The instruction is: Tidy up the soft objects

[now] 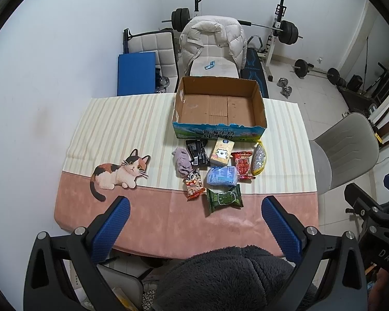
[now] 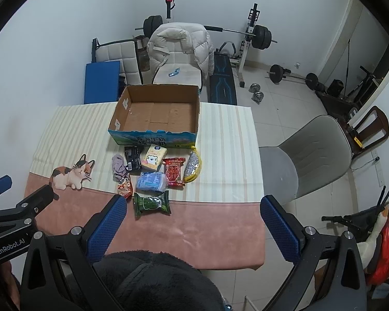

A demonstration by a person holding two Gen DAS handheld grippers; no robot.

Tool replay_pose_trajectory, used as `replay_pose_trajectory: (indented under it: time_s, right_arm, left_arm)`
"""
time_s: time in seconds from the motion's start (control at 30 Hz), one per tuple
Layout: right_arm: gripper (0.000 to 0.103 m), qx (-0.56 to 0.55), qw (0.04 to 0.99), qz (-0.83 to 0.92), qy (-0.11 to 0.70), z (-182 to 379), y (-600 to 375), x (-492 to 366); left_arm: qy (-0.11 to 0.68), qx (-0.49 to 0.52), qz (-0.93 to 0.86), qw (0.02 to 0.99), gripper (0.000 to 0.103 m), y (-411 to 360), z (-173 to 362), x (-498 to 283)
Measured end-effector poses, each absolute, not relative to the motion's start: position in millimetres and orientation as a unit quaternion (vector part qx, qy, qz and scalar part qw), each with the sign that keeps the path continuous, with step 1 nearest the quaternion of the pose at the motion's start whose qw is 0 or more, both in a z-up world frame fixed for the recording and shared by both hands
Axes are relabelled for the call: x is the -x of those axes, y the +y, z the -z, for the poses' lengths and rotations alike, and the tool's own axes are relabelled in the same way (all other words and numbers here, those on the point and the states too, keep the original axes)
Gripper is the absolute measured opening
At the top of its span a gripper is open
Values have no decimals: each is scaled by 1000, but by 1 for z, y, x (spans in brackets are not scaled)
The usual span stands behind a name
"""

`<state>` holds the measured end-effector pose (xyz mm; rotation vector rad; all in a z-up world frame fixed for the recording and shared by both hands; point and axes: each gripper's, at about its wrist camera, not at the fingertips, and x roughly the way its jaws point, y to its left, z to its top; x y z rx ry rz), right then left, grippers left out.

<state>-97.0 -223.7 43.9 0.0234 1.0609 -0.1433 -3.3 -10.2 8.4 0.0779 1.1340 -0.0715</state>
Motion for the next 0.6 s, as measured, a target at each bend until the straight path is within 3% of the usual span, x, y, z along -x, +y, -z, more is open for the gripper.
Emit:
replay_pose_trajectory:
  time_s: [0.6]
  right_arm:
    - [103, -12, 862, 70, 501, -43, -222, 99]
  left_arm:
    - [531, -34, 37, 846, 103, -9, -13, 3]
